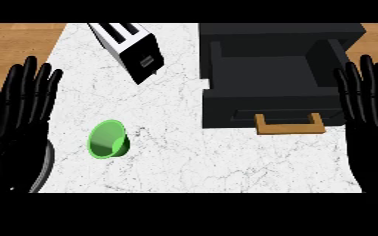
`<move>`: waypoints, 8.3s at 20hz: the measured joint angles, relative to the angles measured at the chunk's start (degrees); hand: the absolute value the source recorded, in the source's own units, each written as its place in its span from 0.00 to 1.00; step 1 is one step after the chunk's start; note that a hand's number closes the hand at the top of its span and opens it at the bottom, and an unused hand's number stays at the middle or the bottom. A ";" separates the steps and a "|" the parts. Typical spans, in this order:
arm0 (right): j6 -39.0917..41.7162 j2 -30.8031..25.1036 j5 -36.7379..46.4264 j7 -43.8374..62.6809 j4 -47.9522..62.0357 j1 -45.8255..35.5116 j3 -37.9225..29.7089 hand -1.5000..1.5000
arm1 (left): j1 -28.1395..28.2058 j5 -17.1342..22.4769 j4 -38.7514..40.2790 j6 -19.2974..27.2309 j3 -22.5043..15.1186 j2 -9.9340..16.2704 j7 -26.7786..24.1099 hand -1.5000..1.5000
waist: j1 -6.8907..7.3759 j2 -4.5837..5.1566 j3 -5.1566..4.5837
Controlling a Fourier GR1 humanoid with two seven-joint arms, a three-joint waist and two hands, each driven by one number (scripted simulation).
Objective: Pick up the cup, place it into the drawer and close the drawer
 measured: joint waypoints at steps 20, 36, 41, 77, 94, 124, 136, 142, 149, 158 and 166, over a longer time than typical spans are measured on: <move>4.44 -3.01 2.60 -0.34 3.83 0.42 -0.81 0.00 | 9.87 33.97 11.37 -29.69 4.45 10.37 1.41 0.00 | 0.86 2.03 -0.69; 6.77 -3.01 1.87 -2.39 7.19 -1.54 -3.83 0.00 | 1.46 9.63 44.53 -32.36 10.86 9.33 -20.22 0.00 | 0.51 2.11 -0.70; 7.44 -2.97 1.61 -0.92 5.91 -1.42 -4.19 0.00 | -1.70 2.70 55.56 -29.92 10.95 9.26 -28.44 0.00 | 0.48 2.10 -0.70; 9.95 -2.27 1.27 -1.68 8.41 -3.70 -4.73 0.00 | -24.02 -8.18 105.77 -20.04 9.68 10.76 -55.45 0.00 | -0.73 2.66 -0.92; 10.36 -1.86 1.17 -2.41 10.11 -3.77 -4.71 0.00 | -25.91 -5.19 103.40 -28.56 7.85 6.49 -52.28 1.00 | -0.64 2.62 -0.93; 11.19 -3.19 0.26 -1.50 8.51 -1.79 -7.62 0.00 | -30.02 9.60 83.94 -16.98 15.95 2.20 -51.14 1.00 | 0.87 1.80 -0.64; 12.86 -4.34 -1.35 -3.26 11.17 -1.88 -10.23 0.00 | -37.48 8.40 61.47 -4.34 6.16 -4.49 -31.59 1.00 | 0.85 1.78 -0.63; 12.37 -3.65 -0.73 -3.42 11.12 -2.30 -9.84 0.00 | -46.73 7.58 60.05 3.49 2.09 -5.38 -22.21 1.00 | 0.33 1.94 -0.63; 13.15 -4.31 -1.18 -3.27 11.95 -3.71 -10.29 0.00 | -58.10 9.92 68.33 11.99 -2.14 -5.61 -18.28 1.00 | -0.38 2.18 -0.64; 13.48 -4.11 -0.84 -2.93 11.71 -3.96 -9.75 0.00 | -67.58 18.28 83.59 16.72 -7.13 -5.65 -19.22 1.00 | -1.52 2.46 -0.63; 14.59 -4.68 -1.58 -4.46 13.36 -4.31 -10.71 0.00 | -71.00 24.86 91.11 19.16 -14.65 -5.67 -21.19 1.00 | -2.28 2.60 -0.62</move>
